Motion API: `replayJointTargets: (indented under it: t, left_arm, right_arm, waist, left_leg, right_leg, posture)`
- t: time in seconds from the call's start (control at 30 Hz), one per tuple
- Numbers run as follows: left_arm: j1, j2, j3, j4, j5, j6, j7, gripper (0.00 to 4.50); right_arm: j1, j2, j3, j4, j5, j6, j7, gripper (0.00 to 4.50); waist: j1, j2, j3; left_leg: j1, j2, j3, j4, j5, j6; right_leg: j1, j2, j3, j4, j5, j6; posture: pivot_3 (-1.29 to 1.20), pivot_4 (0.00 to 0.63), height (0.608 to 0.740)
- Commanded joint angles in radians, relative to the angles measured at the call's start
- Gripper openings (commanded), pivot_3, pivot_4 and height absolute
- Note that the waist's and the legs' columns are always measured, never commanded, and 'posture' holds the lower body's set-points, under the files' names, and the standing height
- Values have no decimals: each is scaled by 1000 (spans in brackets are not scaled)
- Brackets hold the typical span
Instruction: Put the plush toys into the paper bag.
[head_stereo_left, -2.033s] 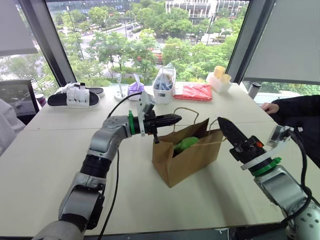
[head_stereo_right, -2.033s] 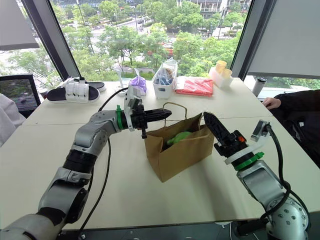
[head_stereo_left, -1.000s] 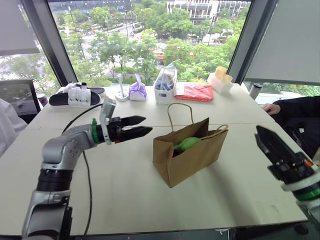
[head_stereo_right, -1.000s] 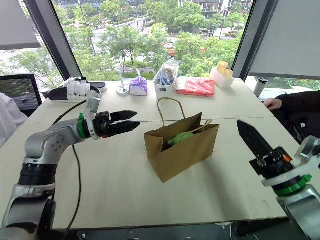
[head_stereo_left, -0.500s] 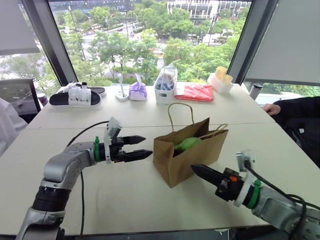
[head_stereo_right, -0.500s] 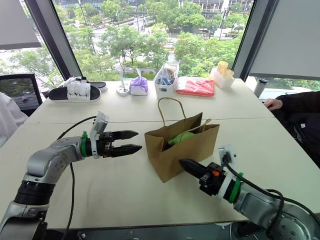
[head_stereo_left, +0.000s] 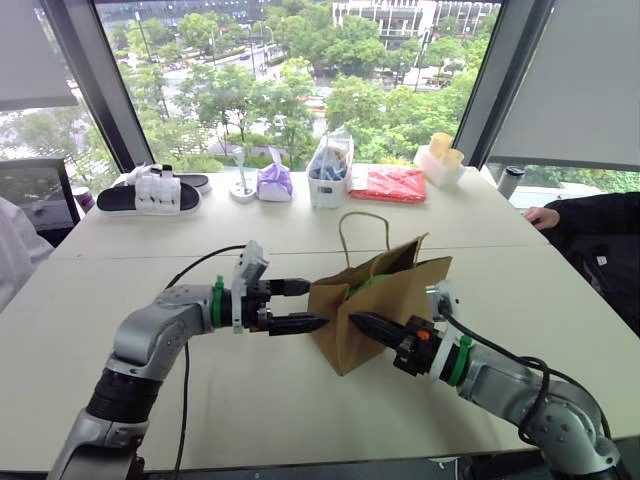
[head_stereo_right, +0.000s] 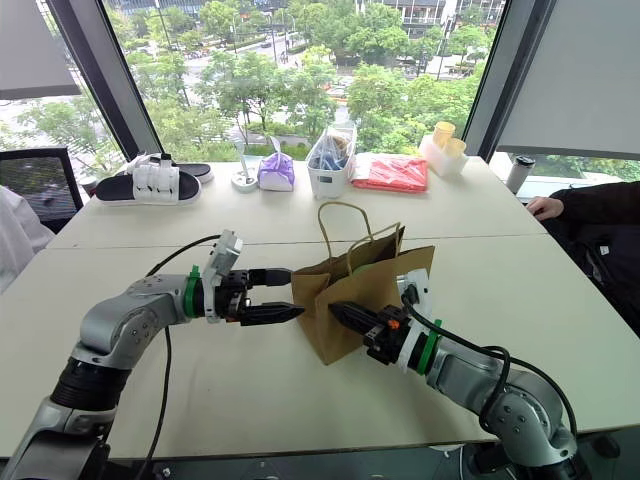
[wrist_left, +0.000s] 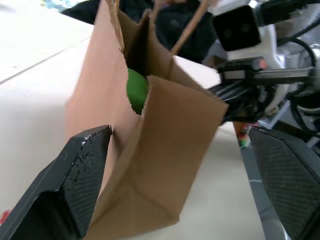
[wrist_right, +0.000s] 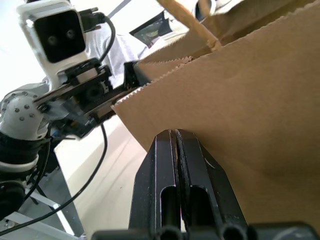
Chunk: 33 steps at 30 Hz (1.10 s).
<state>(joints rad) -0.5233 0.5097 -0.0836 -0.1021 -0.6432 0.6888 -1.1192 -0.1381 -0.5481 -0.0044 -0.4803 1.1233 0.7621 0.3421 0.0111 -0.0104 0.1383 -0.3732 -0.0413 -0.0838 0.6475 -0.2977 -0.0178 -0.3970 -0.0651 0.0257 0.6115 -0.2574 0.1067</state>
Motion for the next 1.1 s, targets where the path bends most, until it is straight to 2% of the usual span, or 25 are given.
replayJointTargets:
  t: [0.03, 0.4, 0.5, 0.73, 0.77, 0.97, 1.1]
  left_arm:
    - [-10, -6, -16, -50, -1, -18, -10, 4500]
    - [6, -47, -87, -14, 116, -143, 21, 4500]
    - [11, -56, -91, 8, 128, -165, 20, 3761]
    - [4, -74, -96, 47, 165, -208, 23, 290]
    - [3, -74, -96, 50, 168, -210, 22, 24]
    - [-18, -87, -85, 82, 199, -247, 36, 24]
    - [-74, -95, -73, 124, 218, -320, 17, 24]
  right_arm:
    - [-23, 34, 1, 1, -15, 2, 15, 73]
    - [-31, 72, -30, 14, -38, 23, 7, 73]
    - [-22, 69, -51, 3, -26, 31, 7, 0]
    - [8, 66, -99, -26, 4, 45, -3, 0]
    - [10, 67, -103, -30, 8, 48, -5, 0]
    - [73, 39, -163, -94, 67, 64, -16, 0]
    - [169, -22, -253, -155, 141, 71, 3, 0]
  waist:
    - [0, 0, 0]
    - [0, 0, 0]
    - [0, 0, 0]
    - [1, 0, 0]
    - [1, 0, 0]
    - [3, 0, 0]
    - [5, 0, 0]
  left_leg:
    - [0, 0, 0, 0, 0, 0]
    - [0, 0, 0, 0, 0, 0]
    - [0, 0, 0, 0, 0, 0]
    - [0, 0, 0, 0, 0, 0]
    - [0, 0, 0, 0, 0, 0]
    - [0, 0, 0, 0, 0, 0]
    - [0, -1, 0, 0, 0, 0]
  right_leg:
    - [0, 0, 0, 0, 0, 0]
    - [0, 1, 0, 0, 0, 0]
    - [0, 1, 0, 0, 0, 0]
    - [0, 1, -1, 0, 0, 0]
    - [0, 1, -1, 0, 0, 0]
    - [0, 1, -1, 1, 0, 0]
    - [1, 0, -1, 0, 0, 0]
  posture:
    - [0, 150, 740]
    - [0, 150, 740]
    - [0, 150, 740]
    - [0, 150, 740]
    - [0, 150, 740]
    - [0, 150, 740]
    - [0, 150, 740]
